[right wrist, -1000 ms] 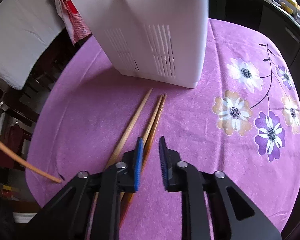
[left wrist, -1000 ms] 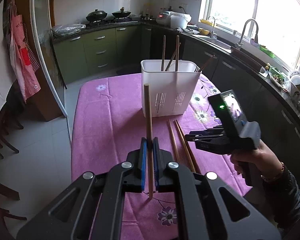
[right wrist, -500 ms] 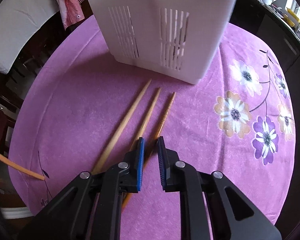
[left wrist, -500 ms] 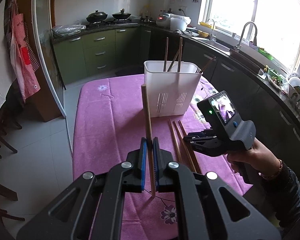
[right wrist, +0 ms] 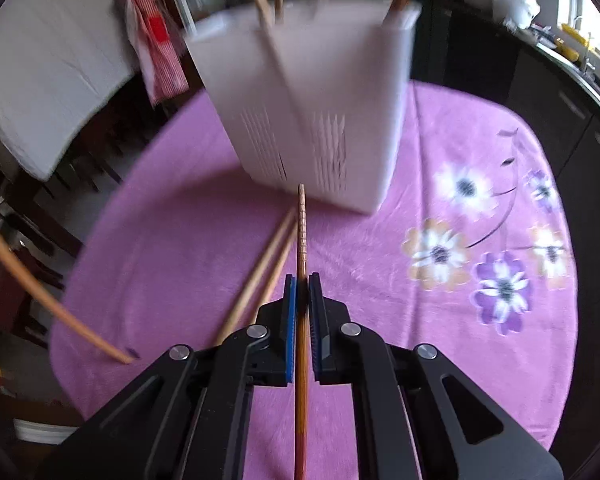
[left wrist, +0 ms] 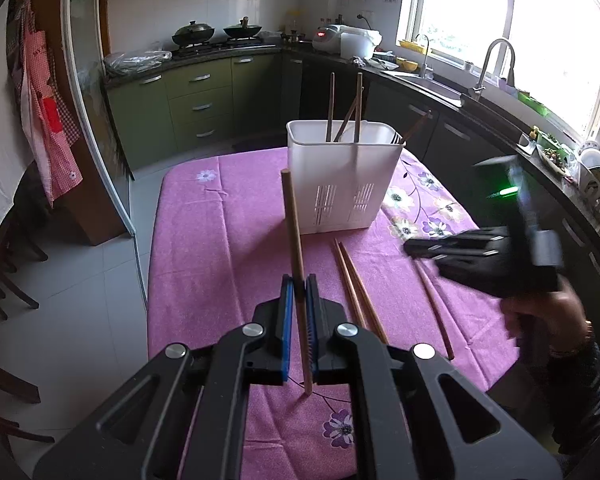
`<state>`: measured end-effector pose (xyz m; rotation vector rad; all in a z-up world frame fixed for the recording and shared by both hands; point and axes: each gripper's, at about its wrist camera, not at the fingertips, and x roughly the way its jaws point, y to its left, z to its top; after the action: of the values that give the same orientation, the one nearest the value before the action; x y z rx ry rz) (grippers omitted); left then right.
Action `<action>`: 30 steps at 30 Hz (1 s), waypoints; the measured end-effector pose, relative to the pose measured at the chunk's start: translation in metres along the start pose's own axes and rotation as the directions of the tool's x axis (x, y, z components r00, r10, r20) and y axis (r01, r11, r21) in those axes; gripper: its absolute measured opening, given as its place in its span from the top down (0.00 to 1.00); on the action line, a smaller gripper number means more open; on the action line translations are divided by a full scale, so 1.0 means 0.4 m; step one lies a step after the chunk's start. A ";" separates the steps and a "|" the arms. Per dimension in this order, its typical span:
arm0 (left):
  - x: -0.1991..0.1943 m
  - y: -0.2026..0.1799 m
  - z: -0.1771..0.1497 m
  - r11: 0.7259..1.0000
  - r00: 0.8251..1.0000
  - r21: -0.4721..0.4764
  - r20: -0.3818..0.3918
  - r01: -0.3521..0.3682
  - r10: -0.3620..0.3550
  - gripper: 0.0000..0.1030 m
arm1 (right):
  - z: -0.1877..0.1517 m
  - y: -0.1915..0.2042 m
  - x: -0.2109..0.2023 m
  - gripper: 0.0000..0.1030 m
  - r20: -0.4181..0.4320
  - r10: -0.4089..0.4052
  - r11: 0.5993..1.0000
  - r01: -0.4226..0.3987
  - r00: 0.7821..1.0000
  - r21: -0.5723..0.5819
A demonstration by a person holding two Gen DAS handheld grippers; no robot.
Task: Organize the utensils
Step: 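Grasp a wooden chopstick with the left tool while the right tool grasps another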
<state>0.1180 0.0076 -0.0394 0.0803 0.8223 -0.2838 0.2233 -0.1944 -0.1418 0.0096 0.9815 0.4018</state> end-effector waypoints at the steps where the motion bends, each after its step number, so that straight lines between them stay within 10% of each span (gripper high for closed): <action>1: -0.001 0.000 -0.001 1.000 1.000 0.002 0.000 -0.001 0.001 0.94 | -0.004 -0.004 -0.030 0.93 0.026 0.007 1.000 -0.007 1.000 -0.001; 10: -0.001 -0.019 -0.002 1.000 1.000 0.020 -0.007 -0.008 0.009 0.94 | -0.059 -0.036 -0.275 0.93 0.224 0.019 1.000 -0.016 0.974 -0.016; 30: -0.019 -0.053 0.012 0.998 0.999 0.046 0.016 -0.036 0.035 0.94 | -0.083 -0.044 -0.297 0.93 0.226 0.022 1.000 -0.016 0.974 -0.027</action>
<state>0.1104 -0.0120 -0.0297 0.1355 0.7981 -0.2700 0.1441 -0.2560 -0.0678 0.0418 0.7517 0.4204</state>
